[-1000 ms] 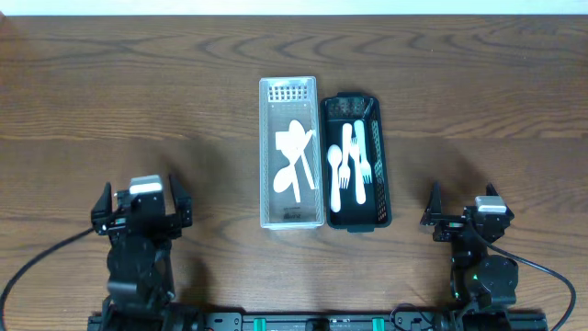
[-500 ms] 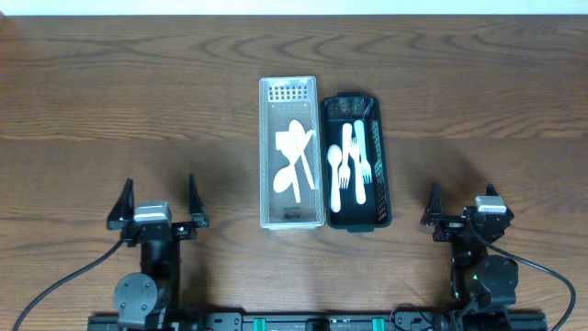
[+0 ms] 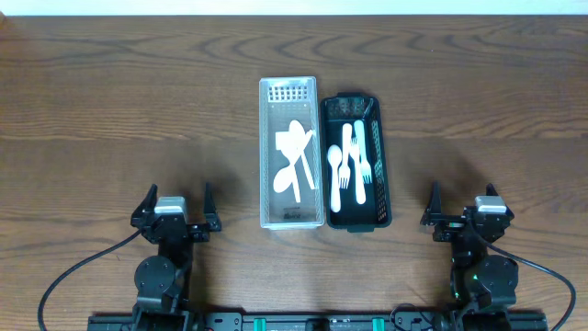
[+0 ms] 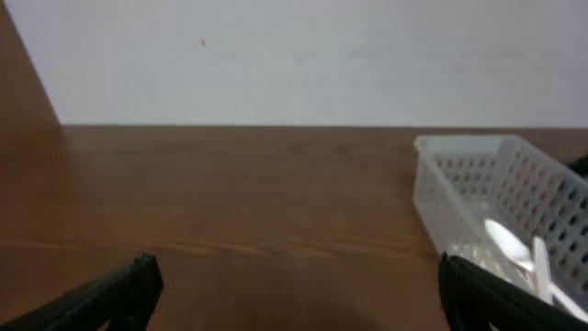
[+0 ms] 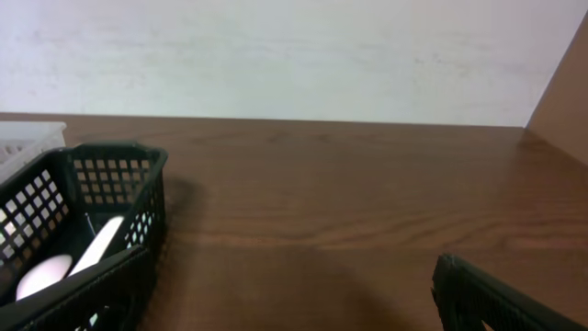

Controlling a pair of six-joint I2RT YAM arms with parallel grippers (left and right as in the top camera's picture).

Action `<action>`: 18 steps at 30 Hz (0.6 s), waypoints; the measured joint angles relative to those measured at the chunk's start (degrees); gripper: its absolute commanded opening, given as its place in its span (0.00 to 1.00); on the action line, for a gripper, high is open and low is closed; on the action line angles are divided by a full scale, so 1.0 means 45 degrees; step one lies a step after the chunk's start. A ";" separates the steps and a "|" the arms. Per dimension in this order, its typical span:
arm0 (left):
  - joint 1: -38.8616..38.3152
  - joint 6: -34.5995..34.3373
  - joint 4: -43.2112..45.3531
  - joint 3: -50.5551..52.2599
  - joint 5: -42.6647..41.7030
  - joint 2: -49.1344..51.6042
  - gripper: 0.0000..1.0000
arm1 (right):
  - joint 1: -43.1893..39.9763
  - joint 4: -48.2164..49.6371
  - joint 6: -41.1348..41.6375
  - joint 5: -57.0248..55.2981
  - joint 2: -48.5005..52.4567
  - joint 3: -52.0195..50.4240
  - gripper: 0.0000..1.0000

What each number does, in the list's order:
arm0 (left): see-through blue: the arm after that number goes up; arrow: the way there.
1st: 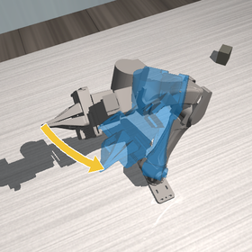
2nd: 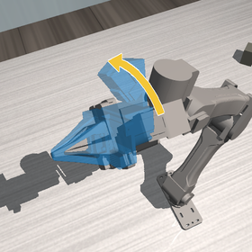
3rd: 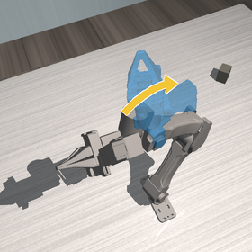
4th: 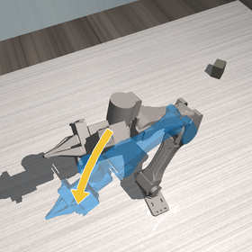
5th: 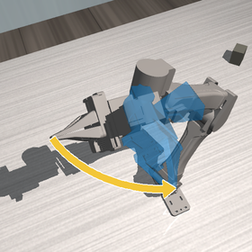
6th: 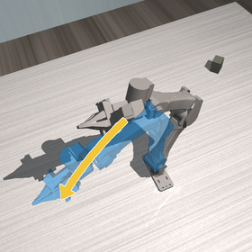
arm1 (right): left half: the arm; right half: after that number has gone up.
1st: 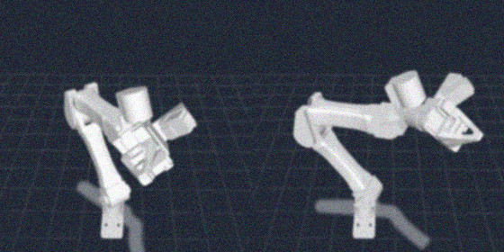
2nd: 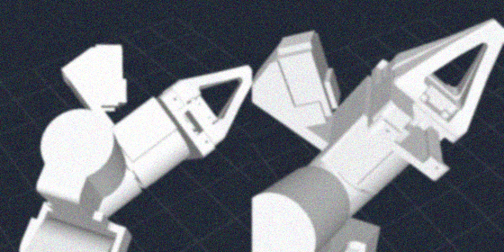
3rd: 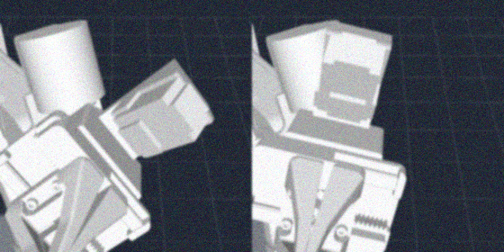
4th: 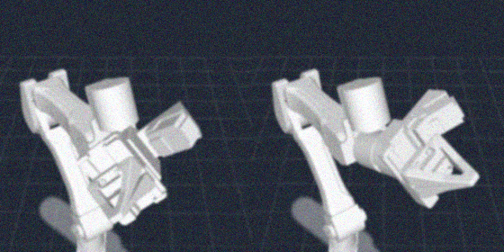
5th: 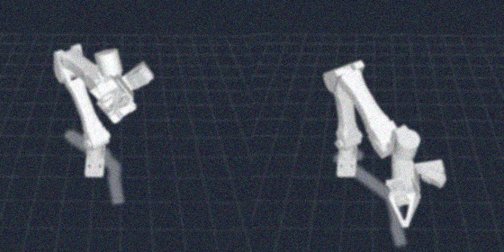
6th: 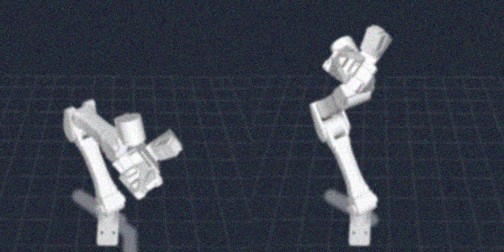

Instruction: Pack container

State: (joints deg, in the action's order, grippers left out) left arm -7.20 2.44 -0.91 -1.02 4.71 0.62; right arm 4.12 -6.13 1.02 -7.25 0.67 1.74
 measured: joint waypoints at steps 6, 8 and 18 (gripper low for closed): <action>0.0005 -0.0301 -0.0073 -0.0044 -0.0068 0.0000 0.98 | 0.0000 0.0000 0.0000 -0.0005 0.0000 0.0000 0.99; 0.0053 -0.0311 -0.0078 -0.0044 -0.0078 0.0000 0.98 | 0.0000 0.0000 0.0000 -0.0005 0.0000 0.0000 0.99; 0.0520 -0.0311 -0.0078 -0.0044 -0.0107 0.0000 0.98 | 0.0000 0.0000 0.0005 -0.0005 0.0000 0.0000 0.99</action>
State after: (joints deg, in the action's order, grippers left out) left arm -4.86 1.04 -1.26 -1.21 4.23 0.62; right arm 4.12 -6.13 1.04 -7.27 0.67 1.74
